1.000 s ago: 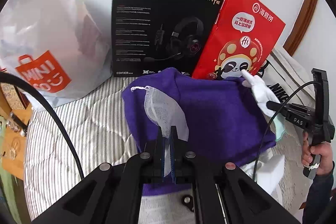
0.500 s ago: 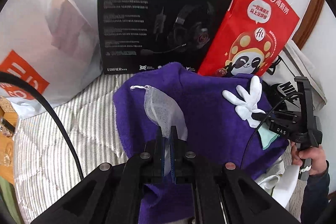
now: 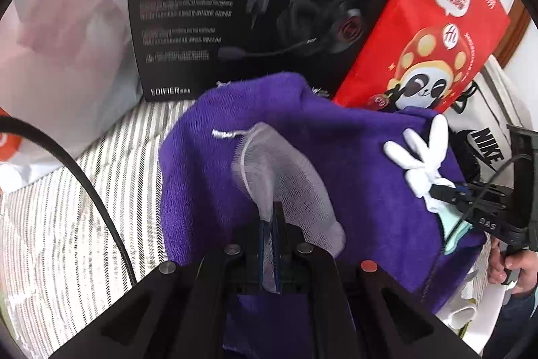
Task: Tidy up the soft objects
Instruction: 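Place the glove on the purple towel with the right gripper while the left places the mesh bag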
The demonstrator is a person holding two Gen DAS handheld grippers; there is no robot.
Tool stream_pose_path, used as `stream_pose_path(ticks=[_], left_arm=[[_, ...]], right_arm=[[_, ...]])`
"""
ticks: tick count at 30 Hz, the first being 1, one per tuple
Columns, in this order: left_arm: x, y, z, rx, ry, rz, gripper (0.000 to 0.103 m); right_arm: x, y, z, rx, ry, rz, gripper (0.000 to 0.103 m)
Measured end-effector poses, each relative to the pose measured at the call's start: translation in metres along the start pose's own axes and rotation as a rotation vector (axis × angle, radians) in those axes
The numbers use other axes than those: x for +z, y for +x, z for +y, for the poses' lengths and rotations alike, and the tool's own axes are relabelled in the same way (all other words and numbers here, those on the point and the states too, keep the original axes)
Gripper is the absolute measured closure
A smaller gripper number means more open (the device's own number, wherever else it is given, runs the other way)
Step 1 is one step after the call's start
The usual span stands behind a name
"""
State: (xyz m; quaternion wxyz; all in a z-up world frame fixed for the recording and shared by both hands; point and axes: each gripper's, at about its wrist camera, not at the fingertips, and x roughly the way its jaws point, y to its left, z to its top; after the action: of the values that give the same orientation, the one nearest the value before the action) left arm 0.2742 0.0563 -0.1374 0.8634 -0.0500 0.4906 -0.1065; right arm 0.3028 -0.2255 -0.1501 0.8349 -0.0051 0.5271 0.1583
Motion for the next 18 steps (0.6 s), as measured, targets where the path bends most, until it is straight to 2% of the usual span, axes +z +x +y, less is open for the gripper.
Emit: stream_pose_path(ticks=[2,4,7,10,12,14,15,18], left_arm=[[-0.001,0.005,0.002,0.002,-0.004,0.012,0.098],[-0.002,0.009,0.003,0.008,-0.002,0.022,0.098],[-0.004,0.012,0.003,0.012,0.003,0.038,0.098],[-0.005,0.014,0.000,0.023,0.013,0.050,0.085],[-0.006,0.015,-0.002,0.026,0.010,0.069,0.071],[-0.007,0.016,-0.003,0.026,0.008,0.073,0.067],[-0.008,0.014,-0.003,0.030,0.009,0.073,0.062],[-0.015,0.012,-0.010,0.032,0.009,0.073,0.051]], right_arm=[[-0.001,-0.002,0.000,0.002,0.000,-0.002,0.083],[-0.002,-0.004,0.000,-0.009,-0.006,-0.006,0.067],[-0.006,-0.010,0.000,-0.015,-0.015,-0.021,0.058],[-0.007,-0.015,-0.002,0.000,-0.007,-0.024,0.056],[-0.009,-0.022,-0.003,0.000,-0.003,-0.029,0.055],[-0.011,-0.028,-0.004,-0.008,-0.003,-0.038,0.054],[-0.012,-0.032,-0.004,-0.017,-0.003,-0.043,0.050],[-0.013,-0.043,-0.005,-0.025,0.001,-0.058,0.049]])
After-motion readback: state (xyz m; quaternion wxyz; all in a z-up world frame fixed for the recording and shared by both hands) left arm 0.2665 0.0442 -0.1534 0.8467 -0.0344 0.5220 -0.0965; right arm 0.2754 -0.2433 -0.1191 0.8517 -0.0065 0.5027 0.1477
